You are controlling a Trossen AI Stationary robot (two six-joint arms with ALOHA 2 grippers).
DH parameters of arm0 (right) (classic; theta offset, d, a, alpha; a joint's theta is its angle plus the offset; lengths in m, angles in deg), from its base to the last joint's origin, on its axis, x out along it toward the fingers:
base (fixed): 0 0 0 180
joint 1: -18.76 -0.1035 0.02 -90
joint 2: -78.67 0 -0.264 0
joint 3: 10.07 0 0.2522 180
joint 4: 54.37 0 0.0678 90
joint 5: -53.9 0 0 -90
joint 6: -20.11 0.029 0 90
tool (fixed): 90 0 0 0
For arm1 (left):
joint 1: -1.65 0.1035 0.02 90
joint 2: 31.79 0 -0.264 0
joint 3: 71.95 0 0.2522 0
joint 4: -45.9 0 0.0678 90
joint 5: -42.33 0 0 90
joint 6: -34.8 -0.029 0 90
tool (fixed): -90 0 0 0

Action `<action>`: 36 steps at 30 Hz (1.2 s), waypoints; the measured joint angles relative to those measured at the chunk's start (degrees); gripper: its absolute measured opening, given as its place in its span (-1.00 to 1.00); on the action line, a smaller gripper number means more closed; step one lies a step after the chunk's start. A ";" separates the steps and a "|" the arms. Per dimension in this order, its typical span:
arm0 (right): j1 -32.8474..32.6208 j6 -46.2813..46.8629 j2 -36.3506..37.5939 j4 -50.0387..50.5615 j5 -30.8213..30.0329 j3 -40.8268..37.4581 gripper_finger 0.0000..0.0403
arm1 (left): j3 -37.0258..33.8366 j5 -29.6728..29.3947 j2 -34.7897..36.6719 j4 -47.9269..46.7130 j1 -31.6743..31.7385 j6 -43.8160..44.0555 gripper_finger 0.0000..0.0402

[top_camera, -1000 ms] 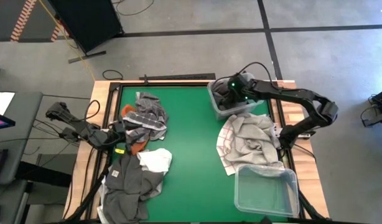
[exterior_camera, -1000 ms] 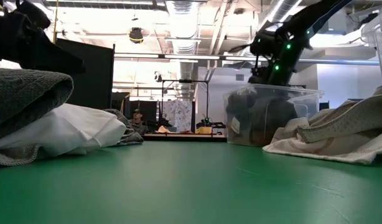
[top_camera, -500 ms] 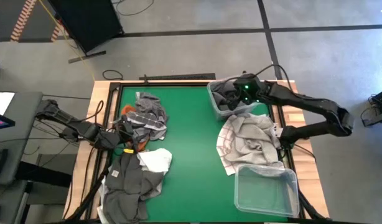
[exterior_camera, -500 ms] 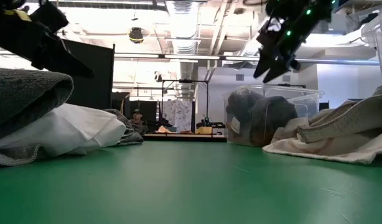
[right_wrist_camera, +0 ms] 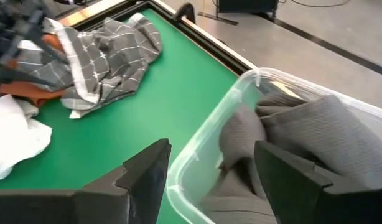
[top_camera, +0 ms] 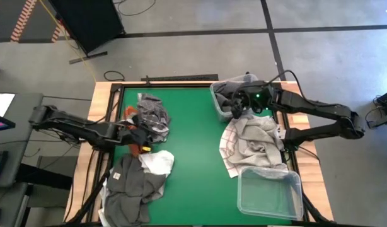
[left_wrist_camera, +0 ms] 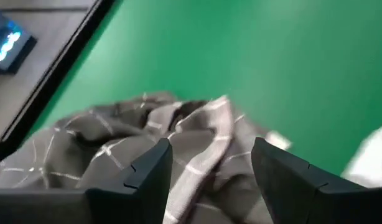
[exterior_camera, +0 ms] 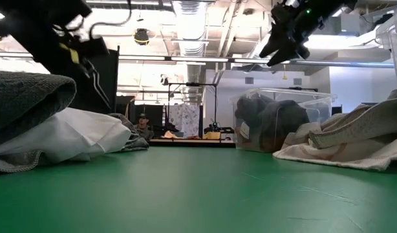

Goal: Sort towels by color in basket
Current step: Put the gray patterned towel into the top transparent bin

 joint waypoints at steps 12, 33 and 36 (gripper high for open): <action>-2.69 -0.07 -0.10 -0.44 -0.62 0.00 0.32 | 0.58 11.98 -15.87 5.45 10.42 -4.87 0.26; -6.65 -0.02 -3.10 -4.62 -0.77 0.00 0.32 | 8.69 21.66 -18.34 11.72 12.20 -14.00 -0.95; -6.80 -0.03 -3.23 -4.27 -0.75 -0.02 0.32 | 12.47 21.65 -15.04 8.73 10.92 -14.96 -0.96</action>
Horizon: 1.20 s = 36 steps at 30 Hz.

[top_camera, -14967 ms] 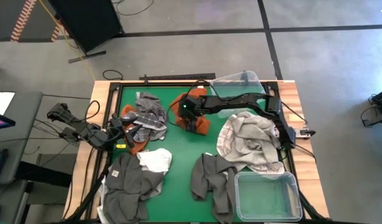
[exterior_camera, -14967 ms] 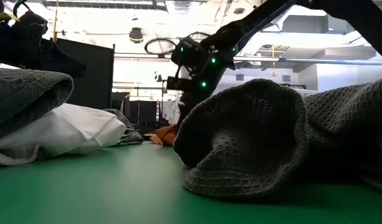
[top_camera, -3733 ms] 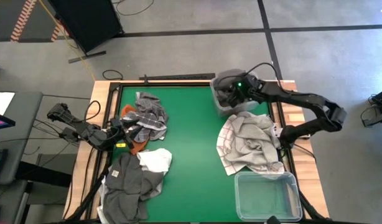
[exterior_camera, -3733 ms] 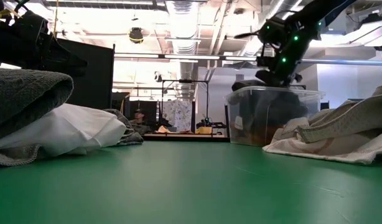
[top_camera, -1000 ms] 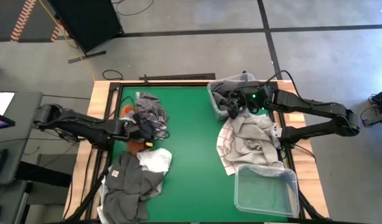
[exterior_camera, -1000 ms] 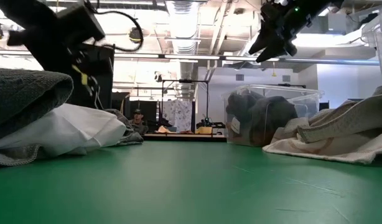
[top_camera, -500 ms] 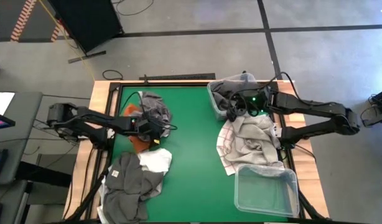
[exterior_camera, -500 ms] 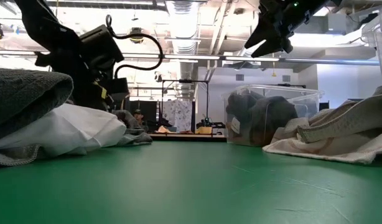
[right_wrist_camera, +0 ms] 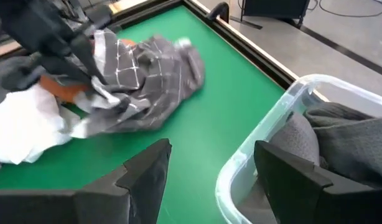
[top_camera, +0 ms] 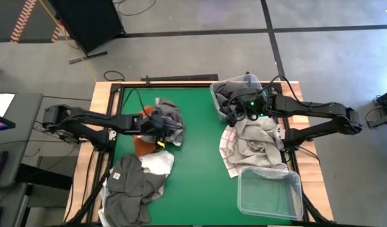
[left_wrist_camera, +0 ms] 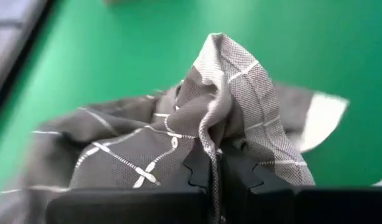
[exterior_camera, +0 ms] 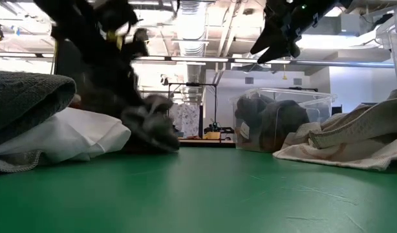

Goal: Sort towels by color in basket
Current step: Put the gray patterned towel into the top transparent bin

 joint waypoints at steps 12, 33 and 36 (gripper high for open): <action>-2.70 -0.04 0.04 -0.84 0.00 0.00 0.31 | 7.62 -0.11 15.60 -6.87 -1.49 -1.18 -0.97; -3.91 -0.29 -0.26 0.76 -1.49 0.00 0.31 | 7.71 4.17 16.61 13.10 -1.47 -9.18 -0.97; -3.19 -2.41 -0.87 6.08 -1.55 0.00 0.31 | 7.73 3.89 16.59 13.89 -1.47 -9.93 -0.97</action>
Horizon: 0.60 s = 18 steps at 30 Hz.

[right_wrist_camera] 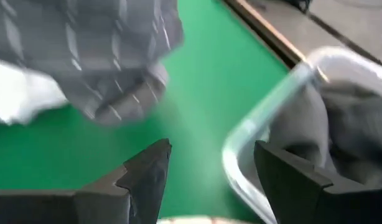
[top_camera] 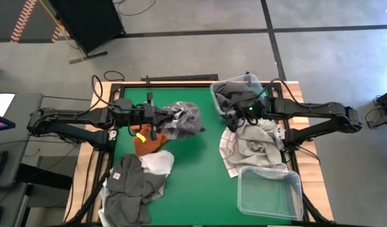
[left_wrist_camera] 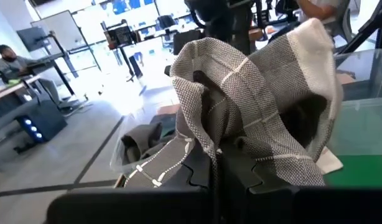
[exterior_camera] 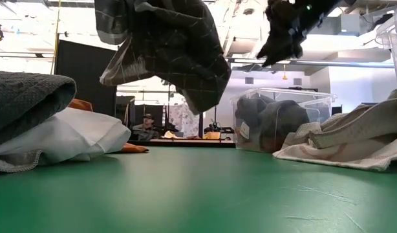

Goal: Sort towels by color in basket
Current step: Put the gray patterned towel into the top transparent bin

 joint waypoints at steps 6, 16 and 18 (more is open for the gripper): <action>0.91 -6.60 -0.08 7.80 -3.70 -0.04 0.31 | -0.02 -1.40 0.03 2.77 0.23 -0.98 -0.97; 0.94 -23.92 -0.18 14.89 -8.92 -0.04 0.31 | -0.02 -1.40 0.07 10.40 2.68 -1.14 -0.97; 1.23 -26.37 -0.18 14.98 -9.03 -0.04 0.31 | -0.02 -1.36 0.00 10.77 3.29 -1.07 -0.97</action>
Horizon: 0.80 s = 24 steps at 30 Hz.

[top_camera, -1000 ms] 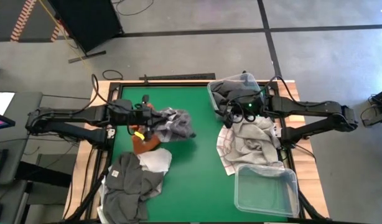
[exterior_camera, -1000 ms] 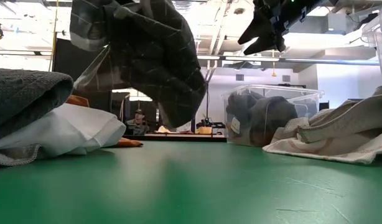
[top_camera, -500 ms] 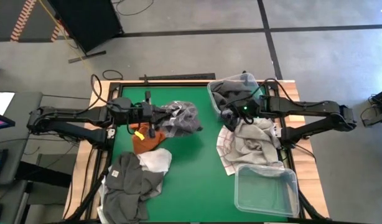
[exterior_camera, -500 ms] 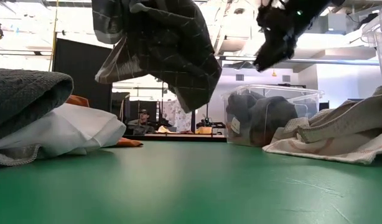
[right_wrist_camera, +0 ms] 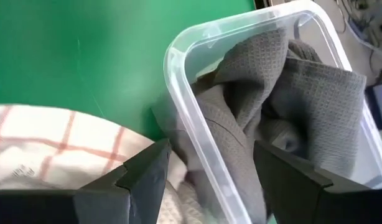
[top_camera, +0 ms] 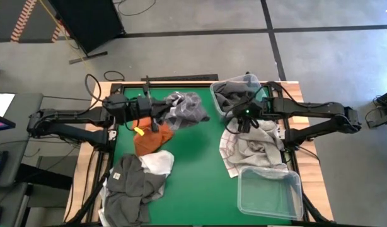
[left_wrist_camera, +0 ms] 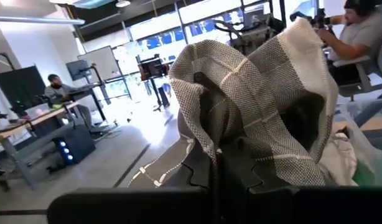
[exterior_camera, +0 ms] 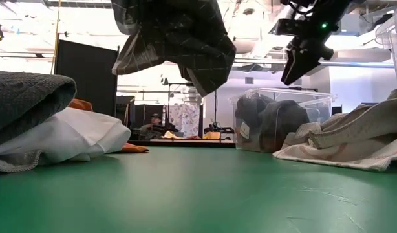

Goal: Sort towels by color in basket
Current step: Put the gray patterned towel into the top transparent bin

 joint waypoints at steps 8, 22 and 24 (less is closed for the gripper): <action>4.10 -5.18 -3.21 -0.08 -0.04 0.00 0.31 | 0.10 2.38 -2.81 5.59 1.08 0.74 -0.98; 6.74 -9.72 -12.32 -4.16 0.77 0.02 -0.40 | 8.21 3.70 -11.27 4.18 1.06 -1.57 -0.98; 5.88 -10.59 -12.35 -5.49 1.72 0.02 -0.55 | 9.16 3.75 -11.70 4.46 1.06 -2.28 -0.98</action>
